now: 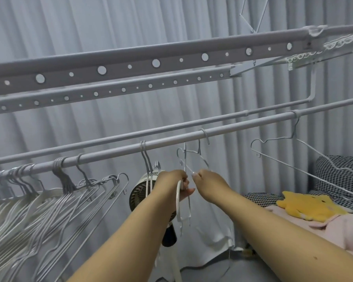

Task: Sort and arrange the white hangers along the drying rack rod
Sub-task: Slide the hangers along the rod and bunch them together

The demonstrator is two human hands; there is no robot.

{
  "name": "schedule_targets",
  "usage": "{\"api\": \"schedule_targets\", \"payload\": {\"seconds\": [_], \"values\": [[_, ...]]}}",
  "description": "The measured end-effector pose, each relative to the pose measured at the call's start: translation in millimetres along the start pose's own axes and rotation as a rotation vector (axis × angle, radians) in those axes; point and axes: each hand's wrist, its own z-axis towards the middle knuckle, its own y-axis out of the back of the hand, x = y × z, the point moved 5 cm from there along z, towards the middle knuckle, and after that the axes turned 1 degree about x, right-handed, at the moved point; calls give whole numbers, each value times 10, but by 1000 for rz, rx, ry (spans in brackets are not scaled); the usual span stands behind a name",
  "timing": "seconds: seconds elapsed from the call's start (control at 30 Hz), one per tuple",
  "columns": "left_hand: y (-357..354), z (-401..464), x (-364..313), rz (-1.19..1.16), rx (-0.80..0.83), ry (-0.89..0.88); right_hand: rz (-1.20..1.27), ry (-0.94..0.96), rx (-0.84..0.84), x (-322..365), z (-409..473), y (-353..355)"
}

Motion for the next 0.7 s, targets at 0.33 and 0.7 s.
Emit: {"api": "schedule_targets", "payload": {"seconds": [0.33, 0.7], "values": [[201, -249, -93, 249, 123, -227, 619, -88, -23, 24, 79, -104], [1072, 155, 36, 742, -185, -459, 562, -251, -297, -144, -5, -185]]}}
